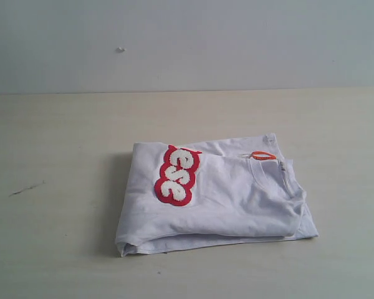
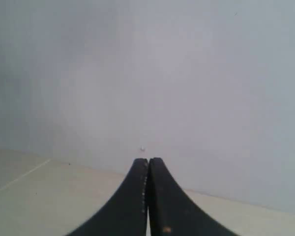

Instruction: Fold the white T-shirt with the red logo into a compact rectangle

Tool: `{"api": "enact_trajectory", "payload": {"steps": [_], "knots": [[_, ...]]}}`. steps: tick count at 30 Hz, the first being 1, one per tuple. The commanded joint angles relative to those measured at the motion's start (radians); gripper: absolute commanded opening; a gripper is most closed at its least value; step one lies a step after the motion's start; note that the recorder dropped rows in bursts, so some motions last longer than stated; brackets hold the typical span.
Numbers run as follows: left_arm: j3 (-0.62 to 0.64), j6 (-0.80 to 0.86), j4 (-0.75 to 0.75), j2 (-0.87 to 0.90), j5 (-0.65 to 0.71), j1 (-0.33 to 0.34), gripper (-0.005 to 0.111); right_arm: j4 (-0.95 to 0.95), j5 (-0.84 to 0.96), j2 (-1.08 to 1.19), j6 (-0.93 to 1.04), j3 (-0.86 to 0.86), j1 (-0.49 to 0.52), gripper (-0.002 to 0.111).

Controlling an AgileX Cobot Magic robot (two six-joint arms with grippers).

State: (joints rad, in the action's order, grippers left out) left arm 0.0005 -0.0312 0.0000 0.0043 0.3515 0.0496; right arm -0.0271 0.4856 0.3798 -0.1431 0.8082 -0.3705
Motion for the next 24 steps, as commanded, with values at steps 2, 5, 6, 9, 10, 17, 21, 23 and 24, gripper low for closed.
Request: {"api": "enact_trajectory", "payload": {"steps": [2,5,6,9,10,17,21,23,24], "knots": [[0.0,0.004,-0.015,-0.004,-0.001,-0.001,0.0,-0.09,0.035,-0.157,-0.071,-0.016,-0.001,0.0],[0.0,0.004,-0.015,-0.004,-0.001,-0.001,0.0,-0.09,0.038,-0.226,-0.078,-0.016,0.023,0.0],[0.0,0.004,-0.015,-0.004,-0.001,-0.001,0.0,-0.09,0.038,-0.244,-0.078,-0.016,0.041,0.0],[0.0,0.004,-0.015,-0.004,-0.001,-0.001,0.0,-0.089,0.038,-0.286,-0.076,-0.016,0.105,0.0],[0.0,0.004,-0.015,-0.004,-0.001,-0.001,0.0,-0.089,0.038,-0.299,-0.069,-0.016,0.128,0.0],[0.0,0.004,-0.015,-0.004,-0.001,-0.001,0.0,-0.086,-0.014,-0.377,-0.055,-0.016,0.259,0.0],[0.0,0.004,-0.015,-0.004,-0.001,-0.001,0.0,-0.086,0.002,-0.38,-0.022,-0.016,0.304,0.0],[0.0,0.004,-0.015,-0.004,-0.001,-0.001,0.0,-0.086,0.019,-0.38,-0.006,-0.016,0.315,0.0],[0.0,0.004,-0.015,-0.004,-0.001,-0.001,0.0,-0.086,0.015,-0.38,-0.006,-0.016,0.315,0.0]]}}
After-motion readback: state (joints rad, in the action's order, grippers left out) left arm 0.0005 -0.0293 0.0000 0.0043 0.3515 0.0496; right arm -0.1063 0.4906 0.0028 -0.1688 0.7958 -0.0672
